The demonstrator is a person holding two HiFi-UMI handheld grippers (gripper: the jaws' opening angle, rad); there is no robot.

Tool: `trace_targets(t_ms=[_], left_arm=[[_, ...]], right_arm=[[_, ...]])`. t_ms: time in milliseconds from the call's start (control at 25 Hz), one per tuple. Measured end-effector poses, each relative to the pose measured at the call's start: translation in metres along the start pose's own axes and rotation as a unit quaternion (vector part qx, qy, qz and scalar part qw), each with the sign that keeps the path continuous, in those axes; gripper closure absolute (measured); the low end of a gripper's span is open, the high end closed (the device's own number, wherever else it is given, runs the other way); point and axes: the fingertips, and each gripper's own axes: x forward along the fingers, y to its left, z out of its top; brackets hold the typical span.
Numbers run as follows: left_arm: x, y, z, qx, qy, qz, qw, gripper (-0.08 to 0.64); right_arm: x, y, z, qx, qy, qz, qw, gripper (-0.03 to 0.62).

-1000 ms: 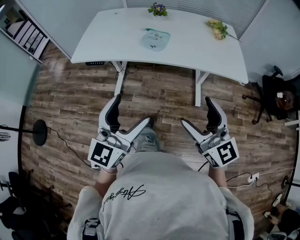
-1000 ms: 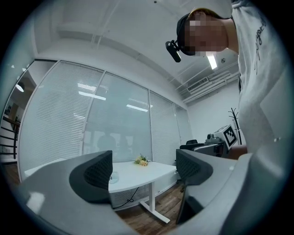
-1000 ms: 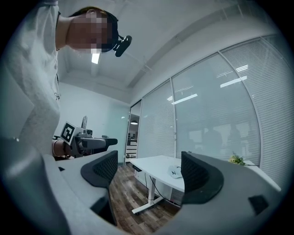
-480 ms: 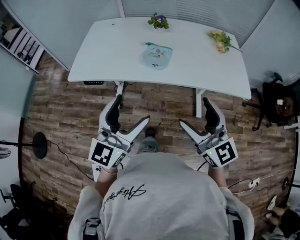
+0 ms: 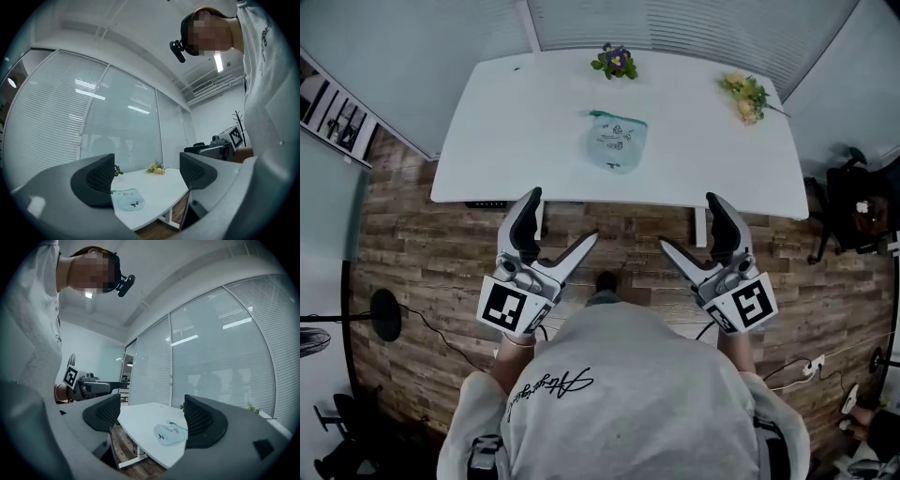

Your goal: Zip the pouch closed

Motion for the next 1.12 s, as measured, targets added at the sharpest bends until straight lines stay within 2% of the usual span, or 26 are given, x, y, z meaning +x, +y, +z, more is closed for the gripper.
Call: trace_targets(t_ms=[480, 840, 1120], left_arm=[[0.063, 0.060, -0.016, -0.009, 0.005, -0.040, 0.9992, 0.144], [0.087, 0.073, -0.032, -0.015, 0.018, -0.074, 0.9970, 0.144], [0.085, 0.074, -0.041, -0.022, 0.023, -0.066, 0.9973, 0.144]], right_arm=[[0.062, -0.041, -0.009, 0.001, 0.012, -0.024, 1.000, 0.189], [0.079, -0.056, -0.018, 0.009, 0.015, -0.050, 0.999, 0.192], [0.083, -0.058, -0.030, 0.021, 0.025, -0.041, 0.999, 0.199]])
